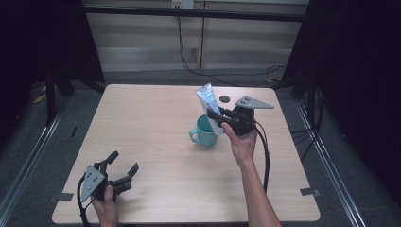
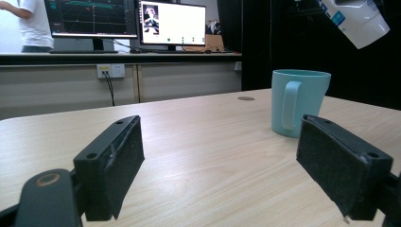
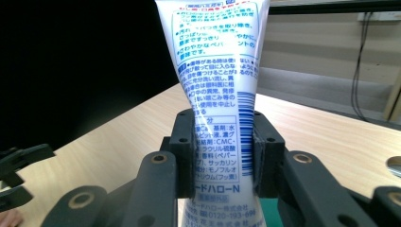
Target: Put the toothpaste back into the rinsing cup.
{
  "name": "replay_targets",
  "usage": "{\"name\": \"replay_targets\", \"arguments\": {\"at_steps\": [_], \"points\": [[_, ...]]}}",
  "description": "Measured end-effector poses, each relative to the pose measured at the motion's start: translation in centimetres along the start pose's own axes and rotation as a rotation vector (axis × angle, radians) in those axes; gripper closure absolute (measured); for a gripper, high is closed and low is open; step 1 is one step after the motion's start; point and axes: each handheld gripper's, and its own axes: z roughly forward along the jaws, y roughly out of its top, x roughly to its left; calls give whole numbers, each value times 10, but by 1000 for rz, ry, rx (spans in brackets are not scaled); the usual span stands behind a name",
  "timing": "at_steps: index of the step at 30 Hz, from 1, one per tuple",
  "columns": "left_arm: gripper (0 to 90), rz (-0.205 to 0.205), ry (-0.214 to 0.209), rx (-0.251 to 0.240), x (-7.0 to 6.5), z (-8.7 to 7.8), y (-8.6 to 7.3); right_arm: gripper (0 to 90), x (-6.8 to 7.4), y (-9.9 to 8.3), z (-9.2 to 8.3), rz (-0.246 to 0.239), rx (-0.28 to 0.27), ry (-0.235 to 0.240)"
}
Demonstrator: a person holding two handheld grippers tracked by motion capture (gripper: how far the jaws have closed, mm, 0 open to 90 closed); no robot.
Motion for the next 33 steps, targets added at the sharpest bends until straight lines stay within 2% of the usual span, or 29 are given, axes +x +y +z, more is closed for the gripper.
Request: {"name": "replay_targets", "arguments": {"at_steps": [8, 15, 25, 33], "points": [[155, 0, 1, -1, 0, 0, 0, 677, -4, 8, 6, -3, -20, -26], [155, -6, 0, -4, 0, 0, 0, 677, -8, 12, 17, -7, -4, -55], [155, -7, 0, -5, -1, 0, 0, 677, -13, 19, 31, -19, 17, -65], [155, -3, 1, -3, 0, 0, 0, 675, -18, 23, 41, -3, 22, -67]]}}
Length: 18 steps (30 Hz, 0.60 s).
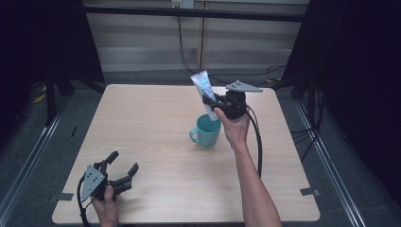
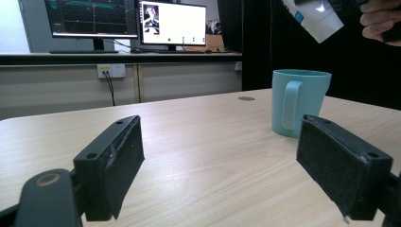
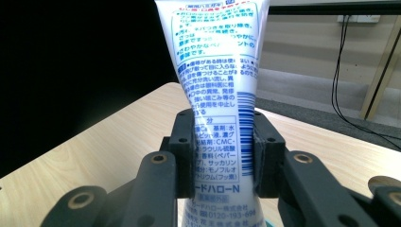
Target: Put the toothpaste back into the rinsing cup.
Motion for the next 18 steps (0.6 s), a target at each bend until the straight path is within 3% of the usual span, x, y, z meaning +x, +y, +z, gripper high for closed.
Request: {"name": "replay_targets", "arguments": {"at_steps": [13, 18], "points": [[155, 1, 1, -2, 0, 0, 0, 672, -1, -15, 20, -2, 63, -6], [155, 3, 0, 2, 0, 0, 0, 672, -6, -25, 22, 20, 77, -14]]}}
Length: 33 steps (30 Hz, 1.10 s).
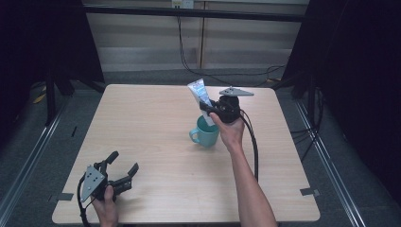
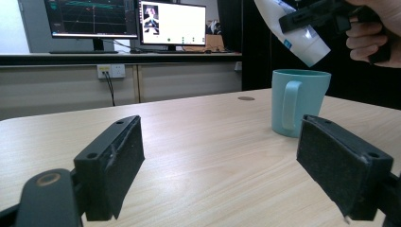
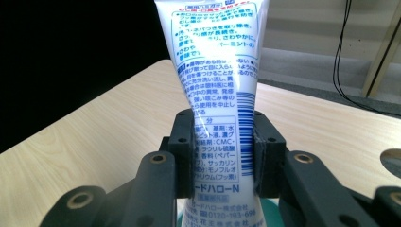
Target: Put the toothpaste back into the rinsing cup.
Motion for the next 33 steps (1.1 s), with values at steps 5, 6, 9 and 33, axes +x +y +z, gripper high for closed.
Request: {"name": "replay_targets", "arguments": {"at_steps": [5, 6, 9, 33], "points": [[156, -2, 1, -4, 0, 0, 0, 670, -4, -7, 2, 14, -2, 1], [155, -1, 0, -4, 0, 0, 0, 670, -4, -8, 3, 13, 2, 1], [155, -1, -1, -4, 0, 0, 0, 669, -4, -11, 4, 11, 3, 4], [155, -2, -5, 0, 0, 0, 0, 657, -10, -31, 10, 24, 51, -5]]}}
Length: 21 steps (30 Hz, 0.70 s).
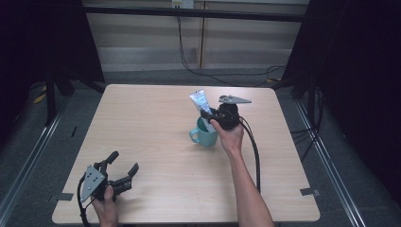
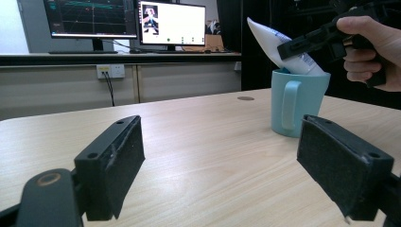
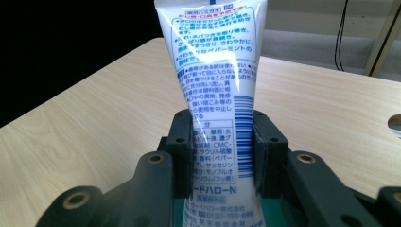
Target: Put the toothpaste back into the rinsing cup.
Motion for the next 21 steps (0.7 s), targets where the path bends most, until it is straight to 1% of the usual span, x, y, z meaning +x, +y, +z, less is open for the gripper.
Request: {"name": "replay_targets", "arguments": {"at_steps": [2, 8, 12, 13, 15, 18, 19, 20, 21], "points": [[156, 2, 3, 1, 0, 0, 0, 657, -1, -2, 0, -2, 8, 4], [155, 2, 3, 1, 0, 0, 0, 657, -4, -7, -4, 8, 7, -5], [155, 2, 3, 1, 0, 0, 0, 657, -3, -7, -7, -2, 20, -1], [155, -1, -1, 1, 0, 0, 0, 655, -3, -7, -8, -3, 18, -8], [155, -1, -1, 0, 0, 0, 0, 654, -3, -7, -9, 4, 16, -9], [155, -1, -1, 1, 0, 0, 0, 653, -3, -9, -10, -4, 23, -9], [155, 7, 3, 4, 0, 0, 0, 652, -3, -9, -10, 0, 26, -10], [155, -1, -1, 0, 0, 0, 0, 651, -3, -10, -10, 2, 25, -8], [155, 2, 3, 1, 0, 0, 0, 650, -3, -10, -10, 3, 22, -8]]}}
